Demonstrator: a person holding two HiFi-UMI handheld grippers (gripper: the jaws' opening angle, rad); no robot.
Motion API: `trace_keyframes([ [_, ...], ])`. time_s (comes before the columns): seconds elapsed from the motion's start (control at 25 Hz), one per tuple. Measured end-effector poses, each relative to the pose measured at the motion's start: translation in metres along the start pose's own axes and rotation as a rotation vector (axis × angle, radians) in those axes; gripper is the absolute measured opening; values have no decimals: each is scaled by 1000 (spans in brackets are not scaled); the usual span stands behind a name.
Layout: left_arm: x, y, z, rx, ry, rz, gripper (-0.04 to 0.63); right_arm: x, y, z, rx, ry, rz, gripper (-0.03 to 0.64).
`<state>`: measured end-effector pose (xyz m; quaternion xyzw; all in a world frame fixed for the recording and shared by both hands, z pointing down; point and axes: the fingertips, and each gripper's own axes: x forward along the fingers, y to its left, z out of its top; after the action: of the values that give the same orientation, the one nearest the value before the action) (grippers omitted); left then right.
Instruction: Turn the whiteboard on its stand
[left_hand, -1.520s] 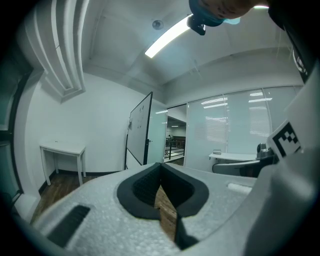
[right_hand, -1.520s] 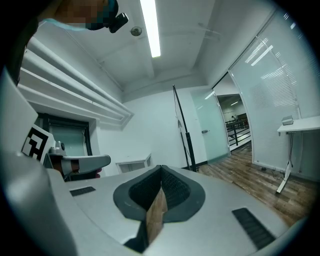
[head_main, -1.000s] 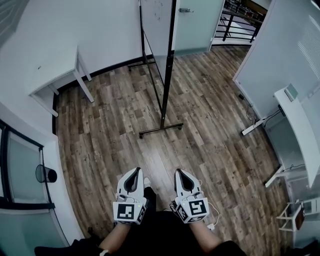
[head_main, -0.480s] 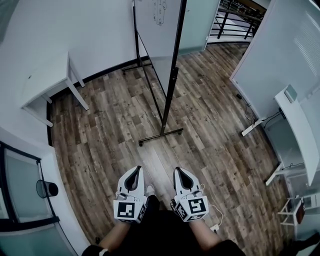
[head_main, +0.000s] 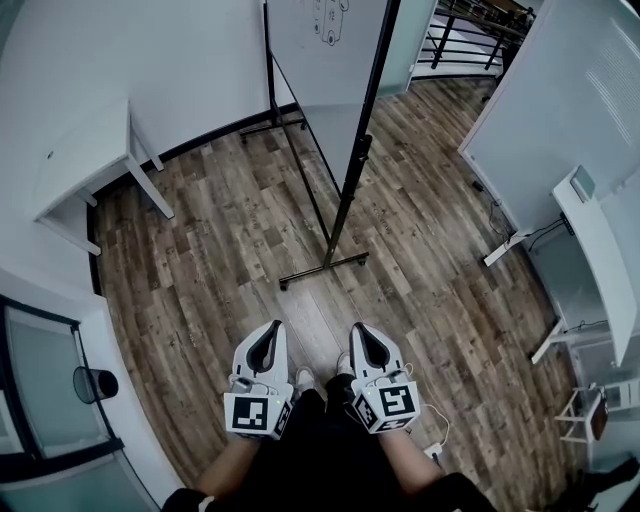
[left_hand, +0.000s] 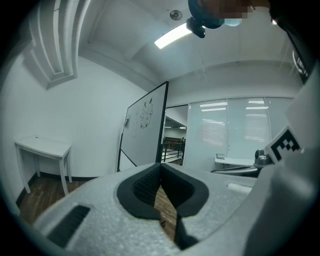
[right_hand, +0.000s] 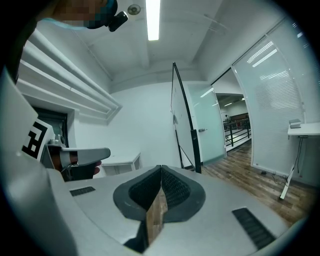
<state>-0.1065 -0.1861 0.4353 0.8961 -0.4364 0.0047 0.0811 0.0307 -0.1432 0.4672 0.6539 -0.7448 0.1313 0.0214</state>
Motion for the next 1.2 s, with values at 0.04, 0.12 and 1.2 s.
trace_keyframes([
  [0.04, 1, 2, -1, -1, 2, 0, 12, 4, 0, -1, 2, 3, 0, 12],
  [0.12, 3, 7, -2, -4, 7, 2, 12, 12, 1, -4, 3, 9, 2, 12],
  [1.2, 174, 47, 27, -9, -22, 74, 12, 183, -104, 52, -41, -8, 38, 14],
])
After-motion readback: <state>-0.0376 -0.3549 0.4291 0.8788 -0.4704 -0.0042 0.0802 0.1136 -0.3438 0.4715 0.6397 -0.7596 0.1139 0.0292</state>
